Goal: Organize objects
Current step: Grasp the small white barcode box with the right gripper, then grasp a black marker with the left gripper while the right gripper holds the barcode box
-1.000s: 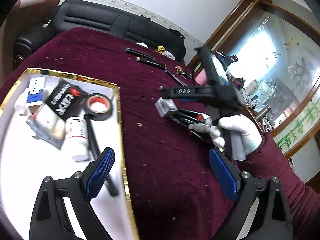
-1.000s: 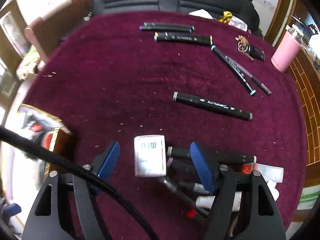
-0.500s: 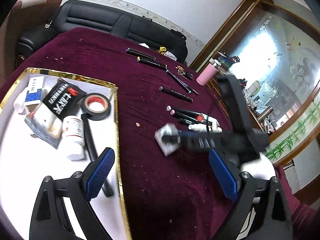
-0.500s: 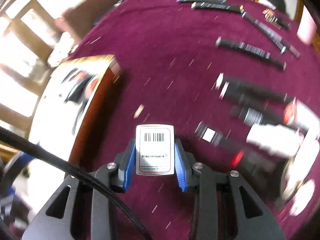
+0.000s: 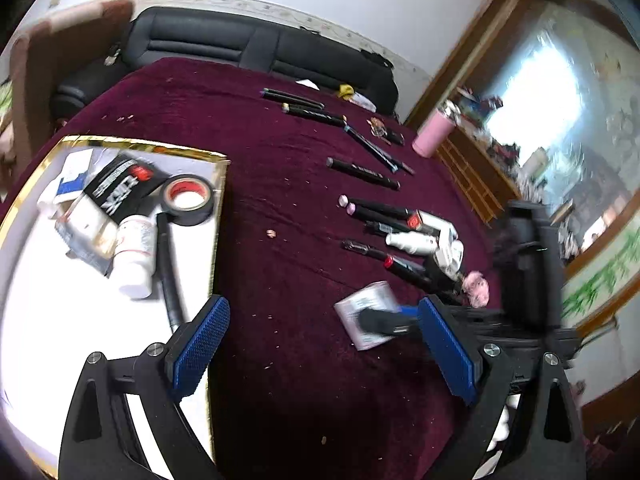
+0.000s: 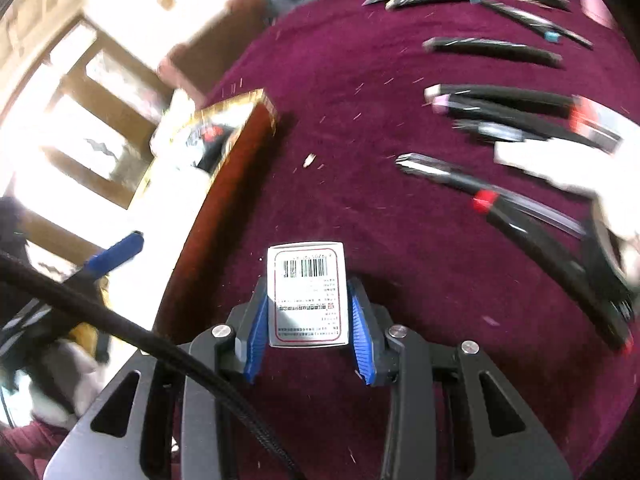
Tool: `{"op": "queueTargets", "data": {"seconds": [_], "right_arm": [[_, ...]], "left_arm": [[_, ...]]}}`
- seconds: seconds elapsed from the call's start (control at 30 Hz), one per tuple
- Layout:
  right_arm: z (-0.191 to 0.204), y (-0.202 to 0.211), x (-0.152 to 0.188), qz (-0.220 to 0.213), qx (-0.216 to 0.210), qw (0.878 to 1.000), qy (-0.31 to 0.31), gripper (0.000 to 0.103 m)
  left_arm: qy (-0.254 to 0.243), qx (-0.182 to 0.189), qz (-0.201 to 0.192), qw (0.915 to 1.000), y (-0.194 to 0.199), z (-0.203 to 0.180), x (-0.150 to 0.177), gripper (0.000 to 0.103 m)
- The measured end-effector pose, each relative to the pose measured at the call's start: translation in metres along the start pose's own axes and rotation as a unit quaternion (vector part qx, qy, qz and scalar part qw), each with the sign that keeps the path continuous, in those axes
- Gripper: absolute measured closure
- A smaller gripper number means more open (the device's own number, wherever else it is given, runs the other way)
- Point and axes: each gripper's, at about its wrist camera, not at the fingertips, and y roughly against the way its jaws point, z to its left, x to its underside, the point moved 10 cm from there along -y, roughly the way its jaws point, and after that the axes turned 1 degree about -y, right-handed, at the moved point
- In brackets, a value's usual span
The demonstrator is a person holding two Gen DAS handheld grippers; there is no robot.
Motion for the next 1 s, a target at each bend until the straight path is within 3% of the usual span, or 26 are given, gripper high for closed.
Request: {"op": "queueTargets", "data": {"seconds": [0.07,0.13,0.23,0.33,0.47,0.53,0.57,0.6,0.63,0.67,0.73,0.87,0.93,1.0], "right_arm": [[-0.025,0.027,0.01,-0.022,0.0,0.999,-0.026,0.068],[-0.048,0.047,0.019,-0.037,0.0,0.998,-0.051,0.068],[-0.081,0.075,0.03,-0.063,-0.011,0.993,-0.095,0.068],[-0.099,0.087,0.035,-0.086,-0.037,0.987,-0.129,0.068],[-0.113,0.094,0.033,-0.11,-0.069,0.979,-0.158,0.068],[-0.119,0.095,0.033,-0.117,-0.083,0.975,-0.169,0.068],[-0.121,0.094,0.033,-0.119,-0.088,0.974,-0.173,0.068],[-0.119,0.088,0.032,-0.118,-0.089,0.973,-0.175,0.068],[-0.121,0.087,0.032,-0.116,-0.09,0.973,-0.179,0.068],[-0.122,0.087,0.033,-0.115,-0.092,0.972,-0.181,0.068],[-0.123,0.084,0.032,-0.109,-0.098,0.971,-0.189,0.068],[-0.121,0.084,0.029,-0.113,-0.107,0.969,-0.19,0.067],[-0.118,0.089,0.029,-0.12,-0.119,0.967,-0.19,0.067],[-0.116,0.09,0.026,-0.13,-0.131,0.964,-0.191,0.067]], "left_arm": [[-0.046,-0.011,0.021,0.9987,-0.014,-0.014,0.003,0.011],[-0.121,-0.017,0.038,0.9918,-0.032,-0.036,0.005,0.011],[-0.229,-0.019,0.05,0.972,-0.065,-0.069,-0.006,0.011],[-0.32,-0.022,0.069,0.9446,-0.107,-0.096,-0.02,0.013],[-0.415,-0.056,0.113,0.9013,-0.16,-0.104,-0.02,0.04],[-0.454,-0.071,0.138,0.8772,-0.18,-0.099,-0.012,0.048],[-0.456,-0.054,0.132,0.8786,-0.181,-0.102,-0.014,0.057],[-0.446,-0.04,0.157,0.8804,-0.183,-0.1,-0.012,0.063],[-0.424,-0.016,0.176,0.8882,-0.182,-0.101,-0.009,0.078],[-0.416,-0.005,0.187,0.8899,-0.182,-0.103,-0.005,0.089],[-0.42,0.016,0.2,0.8853,-0.176,-0.108,0.009,0.096],[-0.42,0.079,0.241,0.8712,-0.153,-0.12,0.039,0.096],[-0.42,0.082,0.226,0.8751,-0.144,-0.127,0.04,0.096],[-0.412,0.093,0.179,0.8884,-0.134,-0.141,0.025,0.094]]}}
